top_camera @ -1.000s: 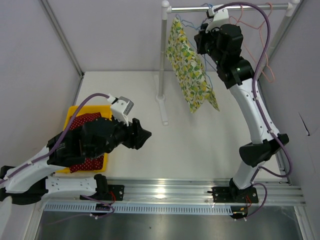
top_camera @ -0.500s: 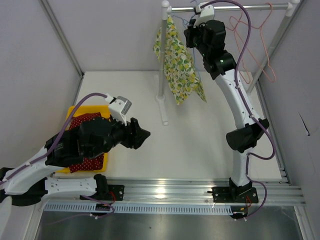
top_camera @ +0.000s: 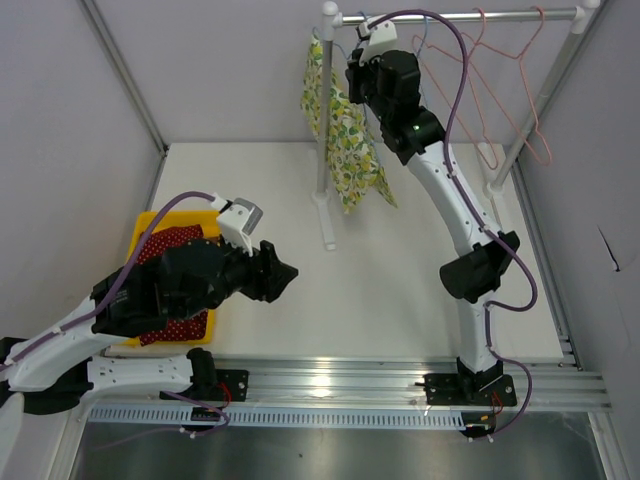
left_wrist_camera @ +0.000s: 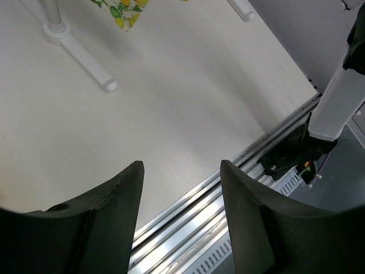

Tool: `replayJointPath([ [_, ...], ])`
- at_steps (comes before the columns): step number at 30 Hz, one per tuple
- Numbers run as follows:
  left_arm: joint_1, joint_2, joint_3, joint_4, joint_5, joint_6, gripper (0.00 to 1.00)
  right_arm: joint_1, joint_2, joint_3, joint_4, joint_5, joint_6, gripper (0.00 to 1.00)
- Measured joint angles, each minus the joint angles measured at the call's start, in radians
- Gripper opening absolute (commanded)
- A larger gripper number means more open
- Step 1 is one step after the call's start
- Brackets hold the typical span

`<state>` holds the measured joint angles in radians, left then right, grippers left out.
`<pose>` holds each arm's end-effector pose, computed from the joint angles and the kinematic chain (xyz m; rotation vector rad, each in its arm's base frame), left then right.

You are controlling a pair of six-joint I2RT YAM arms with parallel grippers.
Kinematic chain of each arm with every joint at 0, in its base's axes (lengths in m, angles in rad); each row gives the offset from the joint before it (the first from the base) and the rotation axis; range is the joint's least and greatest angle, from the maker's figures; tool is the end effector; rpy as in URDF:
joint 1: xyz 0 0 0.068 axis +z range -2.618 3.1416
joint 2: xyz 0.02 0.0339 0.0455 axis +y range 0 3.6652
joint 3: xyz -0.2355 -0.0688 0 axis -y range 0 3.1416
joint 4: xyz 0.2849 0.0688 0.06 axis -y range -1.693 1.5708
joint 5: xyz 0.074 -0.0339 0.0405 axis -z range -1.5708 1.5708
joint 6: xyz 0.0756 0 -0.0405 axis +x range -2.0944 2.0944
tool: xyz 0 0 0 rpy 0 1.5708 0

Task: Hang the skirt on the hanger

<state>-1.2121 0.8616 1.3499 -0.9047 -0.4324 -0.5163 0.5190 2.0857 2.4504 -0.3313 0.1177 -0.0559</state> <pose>0.1071 -0.1954 0.4212 0.4118 1.9722 -0.7034 0.4644 0.2550 0.4811 -0.3469 1.5046 0.2773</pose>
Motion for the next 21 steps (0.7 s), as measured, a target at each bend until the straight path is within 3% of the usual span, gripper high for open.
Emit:
replayJointPath([
  [6,0.002,0.000,-0.013,-0.003,0.003,-0.007,0.63,0.026,0.007,0.000,0.014,0.042,-0.022,0.00],
  [9,0.002,-0.005,-0.019,-0.001,0.010,-0.008,0.65,0.033,0.009,-0.001,0.022,0.071,-0.026,0.16],
  [10,0.002,-0.008,-0.024,-0.001,0.010,-0.008,0.66,0.034,0.009,-0.006,0.026,0.080,-0.026,0.30],
  [11,0.002,-0.012,-0.029,-0.002,0.010,-0.008,0.66,0.033,0.005,-0.017,0.037,0.089,-0.024,0.36],
  [12,0.002,-0.013,-0.030,-0.003,0.010,-0.009,0.66,0.033,0.002,-0.029,0.040,0.096,-0.020,0.47],
  [15,0.002,-0.013,-0.030,-0.003,0.009,-0.010,0.67,0.033,-0.014,-0.077,0.053,0.108,-0.013,0.61],
  [21,0.006,-0.013,-0.032,0.005,0.005,-0.010,0.71,0.031,-0.074,-0.156,0.041,0.122,0.023,0.80],
])
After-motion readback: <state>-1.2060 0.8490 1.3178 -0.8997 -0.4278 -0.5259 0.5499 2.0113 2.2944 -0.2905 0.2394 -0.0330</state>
